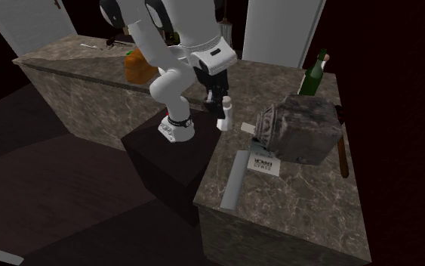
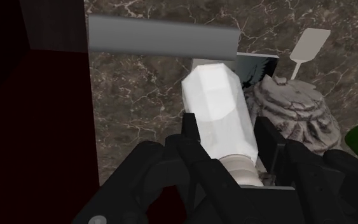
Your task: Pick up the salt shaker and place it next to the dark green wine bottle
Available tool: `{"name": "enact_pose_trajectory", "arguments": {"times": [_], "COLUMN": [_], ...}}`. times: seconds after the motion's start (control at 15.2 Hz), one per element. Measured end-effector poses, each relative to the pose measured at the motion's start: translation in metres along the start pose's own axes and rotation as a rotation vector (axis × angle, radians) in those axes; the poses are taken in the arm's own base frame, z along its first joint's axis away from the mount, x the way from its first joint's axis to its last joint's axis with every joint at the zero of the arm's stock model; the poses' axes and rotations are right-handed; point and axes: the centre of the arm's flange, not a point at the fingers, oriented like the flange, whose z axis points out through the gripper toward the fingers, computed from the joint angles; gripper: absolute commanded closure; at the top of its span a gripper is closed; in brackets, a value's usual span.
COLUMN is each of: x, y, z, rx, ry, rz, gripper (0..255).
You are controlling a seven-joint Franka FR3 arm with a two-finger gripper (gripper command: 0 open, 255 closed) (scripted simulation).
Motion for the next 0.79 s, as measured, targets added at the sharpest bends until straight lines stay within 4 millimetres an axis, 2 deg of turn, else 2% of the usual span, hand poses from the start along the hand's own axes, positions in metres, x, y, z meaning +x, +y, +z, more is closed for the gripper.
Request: {"name": "enact_pose_trajectory", "arguments": {"times": [0.79], "x": [0.016], "y": [-0.007], "z": [-0.061], "rx": [0.0], "ry": [0.0], "rz": [0.0], "gripper": [255]}}
